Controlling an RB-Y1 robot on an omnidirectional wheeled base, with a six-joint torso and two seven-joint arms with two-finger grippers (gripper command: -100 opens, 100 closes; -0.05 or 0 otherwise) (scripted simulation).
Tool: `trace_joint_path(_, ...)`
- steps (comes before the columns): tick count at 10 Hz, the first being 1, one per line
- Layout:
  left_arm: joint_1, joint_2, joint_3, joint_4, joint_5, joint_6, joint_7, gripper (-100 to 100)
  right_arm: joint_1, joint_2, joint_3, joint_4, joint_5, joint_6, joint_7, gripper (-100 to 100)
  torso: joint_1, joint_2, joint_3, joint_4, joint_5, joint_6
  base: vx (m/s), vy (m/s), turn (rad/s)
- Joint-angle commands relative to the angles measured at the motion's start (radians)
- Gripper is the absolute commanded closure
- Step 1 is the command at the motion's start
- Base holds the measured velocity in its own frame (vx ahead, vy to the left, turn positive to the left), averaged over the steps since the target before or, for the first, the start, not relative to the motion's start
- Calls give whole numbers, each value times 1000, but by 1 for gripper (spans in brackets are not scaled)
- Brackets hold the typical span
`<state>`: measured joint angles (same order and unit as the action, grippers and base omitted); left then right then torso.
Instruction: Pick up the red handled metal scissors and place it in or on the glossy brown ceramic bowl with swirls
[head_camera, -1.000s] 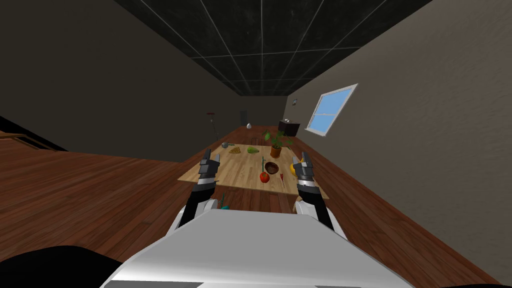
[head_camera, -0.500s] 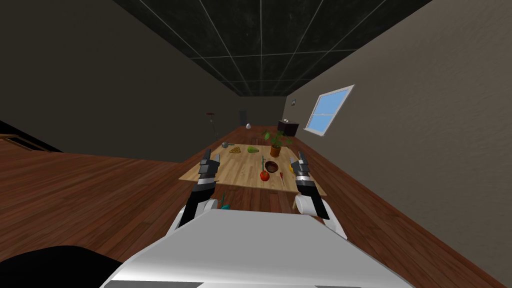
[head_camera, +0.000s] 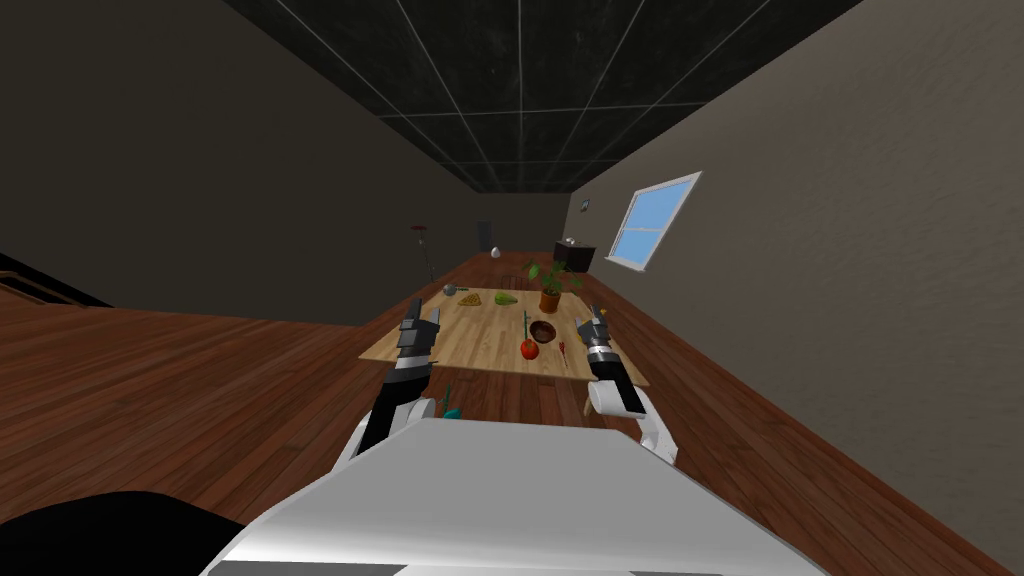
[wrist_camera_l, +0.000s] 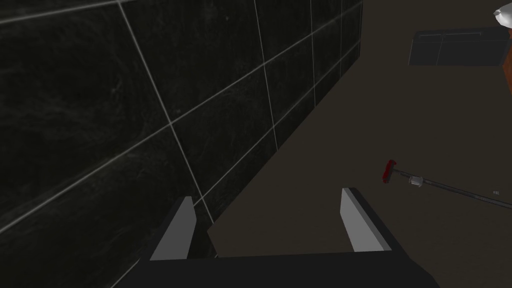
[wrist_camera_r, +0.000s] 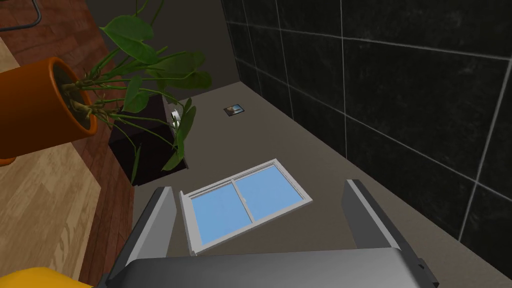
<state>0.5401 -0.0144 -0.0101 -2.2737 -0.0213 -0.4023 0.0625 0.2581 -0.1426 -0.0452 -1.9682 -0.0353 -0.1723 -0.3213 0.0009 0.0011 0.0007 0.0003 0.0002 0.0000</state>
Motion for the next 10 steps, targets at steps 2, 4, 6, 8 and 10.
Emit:
trace_joint_path(2,0,0,0,0,0,0,0,0,-44,-24,-17,72,-20,37,-50,-100,0,0,0,0,0,0,-17,17,-21)
trace_joint_path(4,0,0,0,0,0,0,0,0,-81,-36,-27,124,-33,73,-86,-100,0,-1,0,0,0,0,-14,13,-26)
trace_joint_path(6,0,0,0,0,0,0,0,0,-118,-45,-37,175,-47,111,-124,-100,0,-1,0,0,0,0,-13,11,-23)
trace_joint_path(8,0,0,0,0,0,0,0,0,-155,-53,-46,229,-61,149,-161,-100,0,-1,-1,0,0,0,-11,11,-30)
trace_joint_path(10,0,0,0,0,0,0,0,0,-193,-60,-56,283,-75,188,-199,-100,0,-1,0,0,0,0,-11,11,-27)
